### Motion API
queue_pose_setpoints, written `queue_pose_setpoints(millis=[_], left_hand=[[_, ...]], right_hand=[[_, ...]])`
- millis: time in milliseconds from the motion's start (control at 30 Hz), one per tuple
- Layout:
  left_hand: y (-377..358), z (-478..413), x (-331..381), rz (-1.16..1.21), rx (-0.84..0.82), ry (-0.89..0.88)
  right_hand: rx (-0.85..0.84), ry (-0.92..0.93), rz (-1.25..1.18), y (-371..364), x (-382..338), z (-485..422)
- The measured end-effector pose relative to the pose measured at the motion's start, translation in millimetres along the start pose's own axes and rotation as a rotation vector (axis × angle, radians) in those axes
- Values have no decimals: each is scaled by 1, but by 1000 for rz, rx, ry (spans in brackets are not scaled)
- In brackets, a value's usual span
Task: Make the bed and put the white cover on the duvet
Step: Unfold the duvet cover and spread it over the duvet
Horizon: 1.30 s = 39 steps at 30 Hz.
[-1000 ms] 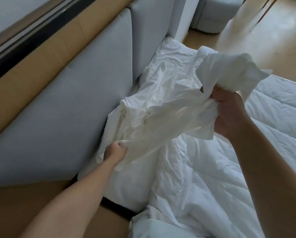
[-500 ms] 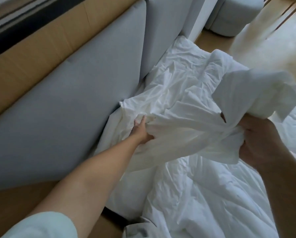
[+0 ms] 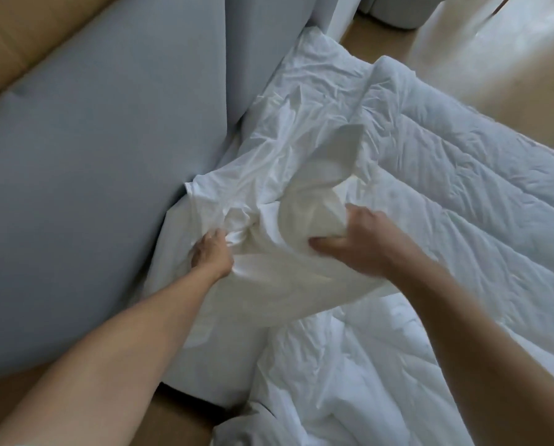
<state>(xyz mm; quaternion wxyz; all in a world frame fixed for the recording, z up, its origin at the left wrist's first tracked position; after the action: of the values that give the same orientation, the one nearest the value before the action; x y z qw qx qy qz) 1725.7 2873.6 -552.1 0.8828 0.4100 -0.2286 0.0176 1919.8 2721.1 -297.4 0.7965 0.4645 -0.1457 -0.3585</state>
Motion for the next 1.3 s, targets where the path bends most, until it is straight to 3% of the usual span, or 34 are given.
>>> queue_pose_setpoints(millis=[133, 233, 333, 400, 500, 633, 767, 900, 1033, 1100, 1133, 1200, 1267, 1300], left_hand=[[13, 4, 13, 131, 36, -21], [20, 17, 28, 93, -13, -131], [19, 25, 34, -7, -38, -298], [17, 25, 31, -59, -67, -290], [20, 22, 31, -158, -86, -247], [27, 10, 6, -220, -127, -182], [30, 12, -37, 17, -33, -36], [17, 29, -83, 96, -32, 97], [9, 44, -92, 93, -172, 199], [22, 50, -68, 128, -126, 231], [36, 51, -48, 148, -54, 197], [69, 45, 3, 171, 97, -47], [83, 36, 43, 175, 57, -276], [78, 31, 49, 188, -44, -290]], right_hand=[[-311, -114, 460, -76, 14, -11], [-353, -183, 630, -111, 30, -14], [-365, -246, 668, -126, 47, -22], [-415, -301, 607, -132, 61, -22], [-425, -153, 638, -135, 65, -19], [-28, -116, 448, -68, 61, -29], [409, -197, 255, 43, 54, -31], [707, -159, 113, 109, 30, -18], [787, -95, -34, 119, 1, -5], [760, -57, -130, 119, -14, -5], [729, -43, -191, 120, -20, -6], [651, -24, -397, 123, -27, -6], [642, -15, -637, 134, -33, 2], [665, 2, -760, 145, -35, 7]])
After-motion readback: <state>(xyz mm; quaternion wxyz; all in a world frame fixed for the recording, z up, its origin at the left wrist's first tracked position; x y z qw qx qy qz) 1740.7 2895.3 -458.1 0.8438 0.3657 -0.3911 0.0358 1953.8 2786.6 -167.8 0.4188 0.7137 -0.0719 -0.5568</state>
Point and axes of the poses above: each hand's wrist, its own z-axis away from the middle knuckle, its own y-axis out of the back of the hand, x = y × z, the point moved 7 cm from there along -z, towards the middle knuckle, and after that the axes turned 11 degrees about z, right-handed, at the moved point
